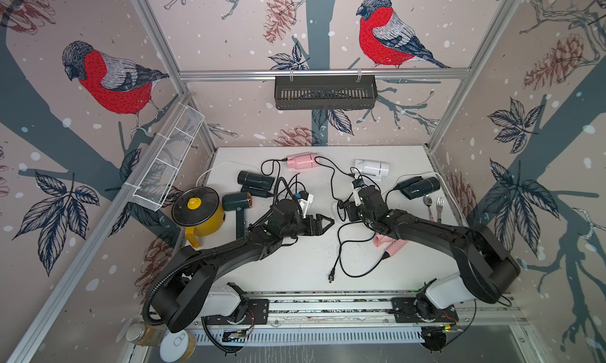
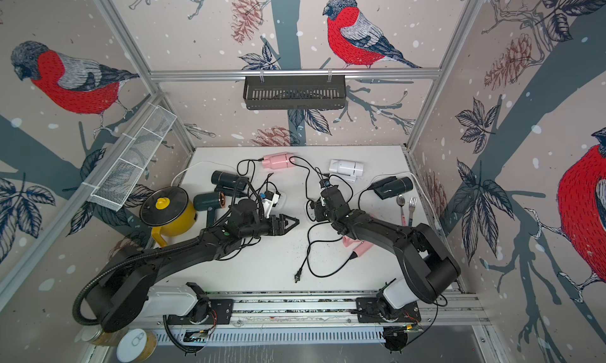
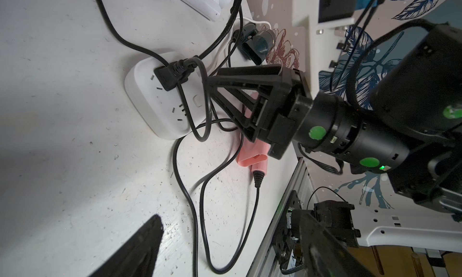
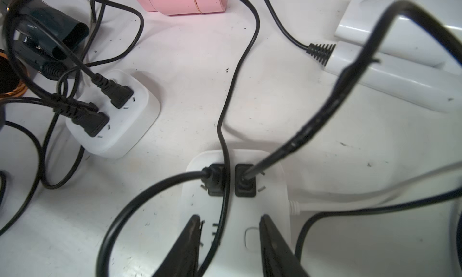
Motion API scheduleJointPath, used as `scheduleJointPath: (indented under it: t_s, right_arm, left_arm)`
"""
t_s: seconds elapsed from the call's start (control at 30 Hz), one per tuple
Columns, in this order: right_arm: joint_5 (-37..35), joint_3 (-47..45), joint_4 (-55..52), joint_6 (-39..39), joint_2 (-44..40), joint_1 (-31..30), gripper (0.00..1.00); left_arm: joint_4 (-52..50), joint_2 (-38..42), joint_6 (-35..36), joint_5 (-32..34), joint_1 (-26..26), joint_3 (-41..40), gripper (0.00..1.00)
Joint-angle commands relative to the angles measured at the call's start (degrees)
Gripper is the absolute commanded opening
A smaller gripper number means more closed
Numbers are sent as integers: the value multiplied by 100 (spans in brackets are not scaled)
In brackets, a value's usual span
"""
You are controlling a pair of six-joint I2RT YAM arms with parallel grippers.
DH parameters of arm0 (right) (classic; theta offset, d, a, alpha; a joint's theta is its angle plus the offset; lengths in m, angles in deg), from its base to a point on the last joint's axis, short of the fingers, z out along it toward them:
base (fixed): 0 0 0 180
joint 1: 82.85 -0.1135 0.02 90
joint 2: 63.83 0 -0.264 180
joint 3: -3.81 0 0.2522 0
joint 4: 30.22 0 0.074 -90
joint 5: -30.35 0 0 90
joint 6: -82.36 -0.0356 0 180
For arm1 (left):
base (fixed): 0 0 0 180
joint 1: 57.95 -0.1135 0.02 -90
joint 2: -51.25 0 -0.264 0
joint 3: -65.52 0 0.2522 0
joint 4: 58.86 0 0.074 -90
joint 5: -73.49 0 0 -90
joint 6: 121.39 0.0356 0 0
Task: Charge the blow dryers
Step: Insert the plug into the socket.
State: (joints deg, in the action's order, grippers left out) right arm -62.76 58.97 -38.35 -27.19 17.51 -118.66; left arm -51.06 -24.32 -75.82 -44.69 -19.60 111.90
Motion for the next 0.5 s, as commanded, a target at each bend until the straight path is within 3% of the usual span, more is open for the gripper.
scheduleJointPath:
  t_s: [0.0,0.17,0.33,0.47]
  right_arm:
    - [309,-202,-368,-165,-565,12,39]
    - [1123,-529,-668,-405,-1292,9,37]
    - [1722,-1102,-34,-1227,-1542,-15,38]
    - [1182,-1284,25,-927,-1619,-230,41]
  left_arm:
    - [199,64,118,76,6,-42,86]
    - [238,124,149,78,2,-65,83]
    - [304,25,128,-6,6,99,79]
    - [375,7,42,-19,5,102,77]
